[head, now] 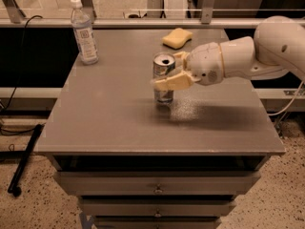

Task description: Move redbull can near sponge

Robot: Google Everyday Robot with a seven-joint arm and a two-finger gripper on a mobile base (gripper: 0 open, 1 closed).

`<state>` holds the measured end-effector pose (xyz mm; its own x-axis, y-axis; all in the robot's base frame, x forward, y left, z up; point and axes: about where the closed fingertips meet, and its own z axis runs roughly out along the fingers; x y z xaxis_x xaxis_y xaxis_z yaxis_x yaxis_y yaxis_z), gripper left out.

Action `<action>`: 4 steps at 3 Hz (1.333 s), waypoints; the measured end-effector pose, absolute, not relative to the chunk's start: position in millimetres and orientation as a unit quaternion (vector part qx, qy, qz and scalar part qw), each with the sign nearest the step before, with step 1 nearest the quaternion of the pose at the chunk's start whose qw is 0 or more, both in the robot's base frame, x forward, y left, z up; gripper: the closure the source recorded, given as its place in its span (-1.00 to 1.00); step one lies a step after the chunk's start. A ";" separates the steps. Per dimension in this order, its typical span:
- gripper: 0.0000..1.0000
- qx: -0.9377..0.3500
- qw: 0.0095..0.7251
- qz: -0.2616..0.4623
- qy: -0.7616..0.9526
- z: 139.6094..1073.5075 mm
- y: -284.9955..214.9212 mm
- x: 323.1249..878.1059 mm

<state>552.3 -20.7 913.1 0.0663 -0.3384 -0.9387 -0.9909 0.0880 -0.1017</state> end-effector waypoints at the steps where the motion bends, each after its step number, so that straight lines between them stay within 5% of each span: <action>1: 1.00 -0.573 0.457 0.357 0.579 917.2 -20.2 554.0; 4: 1.00 -0.560 0.519 0.264 0.590 953.6 -74.7 610.0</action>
Offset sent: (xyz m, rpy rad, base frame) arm 0.0017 0.0004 0.0041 0.0018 -0.0083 -0.0002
